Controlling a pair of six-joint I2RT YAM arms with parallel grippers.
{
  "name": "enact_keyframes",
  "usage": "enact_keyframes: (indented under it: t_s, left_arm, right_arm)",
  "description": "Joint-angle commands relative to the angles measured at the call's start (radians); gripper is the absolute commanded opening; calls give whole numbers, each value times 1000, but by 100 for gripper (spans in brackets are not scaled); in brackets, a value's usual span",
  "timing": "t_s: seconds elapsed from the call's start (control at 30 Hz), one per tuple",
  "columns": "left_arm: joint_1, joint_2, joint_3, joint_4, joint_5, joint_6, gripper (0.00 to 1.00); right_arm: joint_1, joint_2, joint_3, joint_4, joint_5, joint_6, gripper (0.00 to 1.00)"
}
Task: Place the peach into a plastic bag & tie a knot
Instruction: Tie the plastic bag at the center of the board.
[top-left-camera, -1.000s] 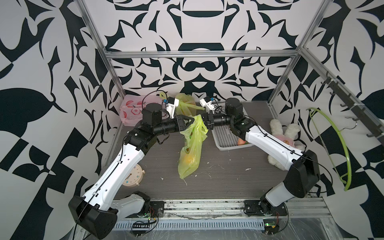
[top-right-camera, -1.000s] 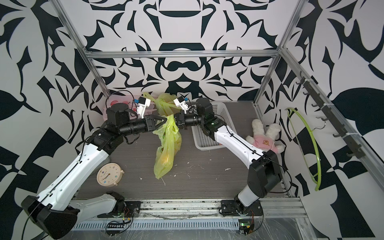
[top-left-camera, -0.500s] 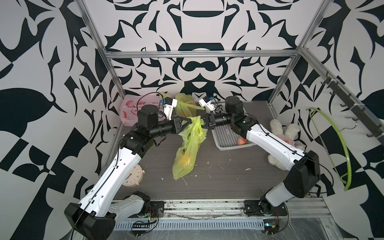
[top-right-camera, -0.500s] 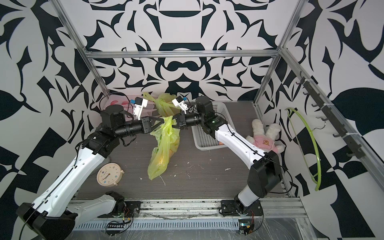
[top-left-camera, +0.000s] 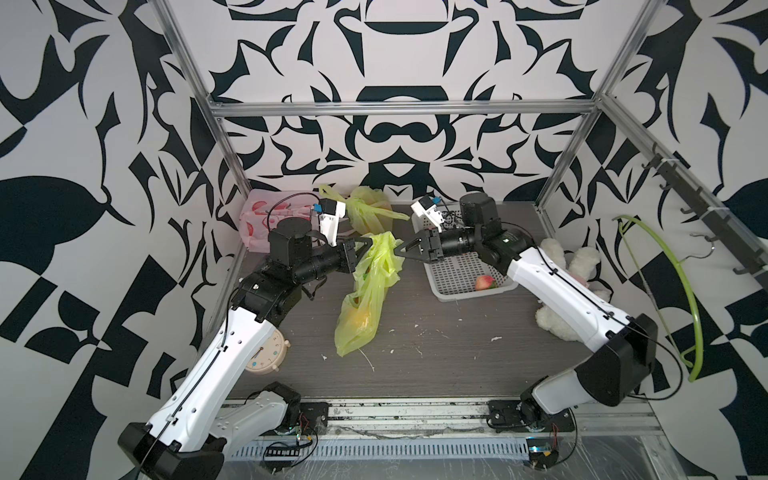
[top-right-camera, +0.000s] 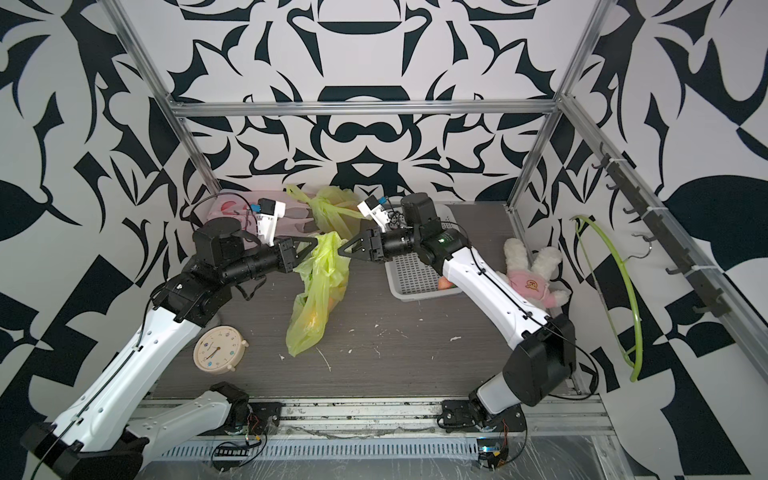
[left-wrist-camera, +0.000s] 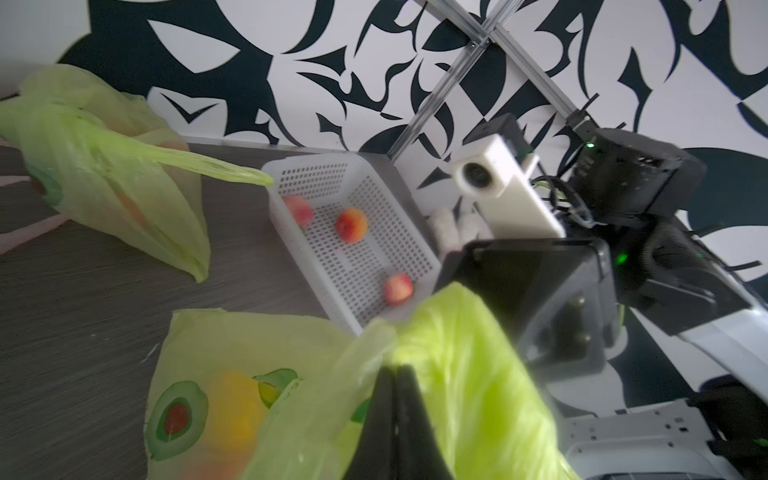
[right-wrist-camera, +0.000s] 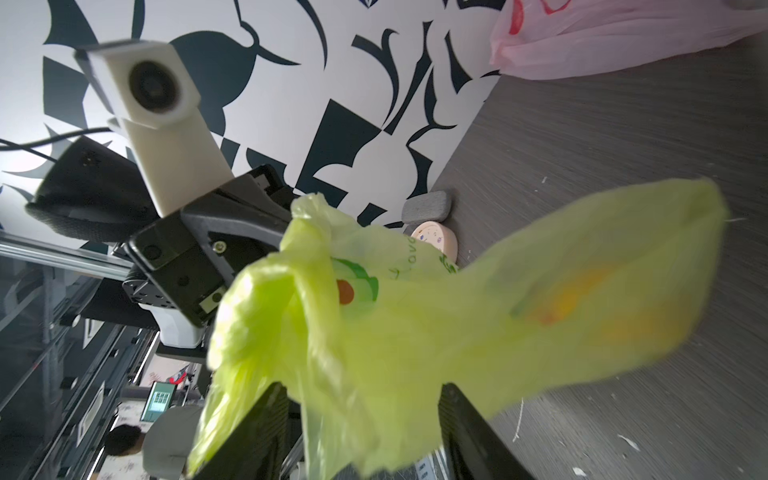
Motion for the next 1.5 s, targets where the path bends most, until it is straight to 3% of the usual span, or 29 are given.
enact_keyframes:
  t_s: [0.0,0.17,0.33,0.53,0.67,0.93,1.07,1.23,1.47]
  left_arm:
    - [1,2,-27,-25,-94,48,0]
    - [1,11,-54,-5,-128,53,0]
    - [1,18,-59,6,-126,51,0]
    - [1,26,-63,15,-121,45,0]
    - [0,25,-63,16,-113,45,0]
    - [2,26,-47,-23,-82,55,0]
    - [37,10,-15,-89,-12,59,0]
    - [169,-48,-29,-73,168,-23,0]
    - [297,-93,-70,80,347,-195,0]
  right_arm:
    - [-13,-73,13,-90,97,-66,60]
    - [45,-110,-69,101,46,88,60]
    - [121,-71,-61,120,77,98,65]
    - [182,0,-14,138,91,105,64]
    - [182,6,-7,140,97,103,52]
    - [162,5,-9,90,121,69,2]
    - [77,-5,-58,44,150,38,0]
    - [-51,2,-125,39,129,23,0]
    - [-62,59,-62,-81,209,-78,0]
